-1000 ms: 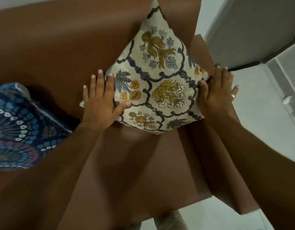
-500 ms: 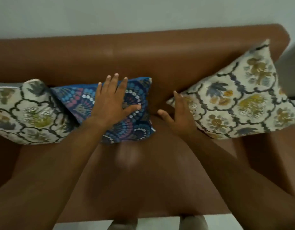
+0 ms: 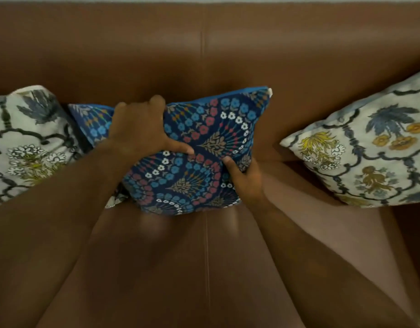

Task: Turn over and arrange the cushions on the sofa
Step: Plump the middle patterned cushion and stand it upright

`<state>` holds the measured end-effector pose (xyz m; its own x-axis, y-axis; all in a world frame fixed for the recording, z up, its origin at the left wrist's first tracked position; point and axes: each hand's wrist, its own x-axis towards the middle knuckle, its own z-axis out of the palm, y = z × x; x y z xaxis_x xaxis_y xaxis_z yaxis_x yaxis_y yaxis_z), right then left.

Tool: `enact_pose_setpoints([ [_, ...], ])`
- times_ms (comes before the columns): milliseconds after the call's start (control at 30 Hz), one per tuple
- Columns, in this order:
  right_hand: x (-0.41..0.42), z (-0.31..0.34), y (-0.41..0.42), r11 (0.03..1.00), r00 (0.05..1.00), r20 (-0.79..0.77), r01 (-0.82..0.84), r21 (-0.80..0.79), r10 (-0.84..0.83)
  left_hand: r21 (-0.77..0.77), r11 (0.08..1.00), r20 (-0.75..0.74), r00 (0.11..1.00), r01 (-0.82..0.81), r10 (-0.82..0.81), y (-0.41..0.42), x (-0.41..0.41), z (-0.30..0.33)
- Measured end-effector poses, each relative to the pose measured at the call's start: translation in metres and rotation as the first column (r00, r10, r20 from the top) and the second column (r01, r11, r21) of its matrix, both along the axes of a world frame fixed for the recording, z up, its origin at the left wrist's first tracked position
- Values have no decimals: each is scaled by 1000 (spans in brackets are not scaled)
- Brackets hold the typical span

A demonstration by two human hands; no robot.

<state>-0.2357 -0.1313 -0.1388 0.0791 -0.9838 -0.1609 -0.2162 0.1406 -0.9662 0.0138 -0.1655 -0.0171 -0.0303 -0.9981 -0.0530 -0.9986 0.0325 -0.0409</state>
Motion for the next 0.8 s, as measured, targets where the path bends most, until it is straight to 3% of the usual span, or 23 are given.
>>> enact_pose_setpoints([
  [67, 4, 27, -1, 984, 982, -122, 132, -119, -146, -76, 995, -153, 987, -66, 54, 6, 5, 6],
  [133, 3, 63, -12, 954, 946, -213, 194, -230, -244, -105, 975, -386, 912, -197, 143, 16, 13, 11],
  [200, 1, 96, -29, 918, 921, -279, 158, -364, -270, -102, 945, -581, 790, -310, 196, 28, 19, 12],
  [300, 2, 136, -58, 844, 871, -387, 56, -533, -302, -128, 912, -722, 667, -389, 183, 33, 21, 12],
  [400, -2, 135, -79, 825, 839, -445, 7, -565, -312, -137, 905, -742, 647, -403, 176, 17, 18, 5],
  [667, -36, 78, -87, 877, 814, -496, 33, -479, -301, -68, 946, -650, 733, -318, 199, 8, 6, -38],
  [800, -32, 90, -73, 846, 831, -454, 36, -532, -321, -153, 920, -658, 732, -361, 178, 17, -1, -33],
])
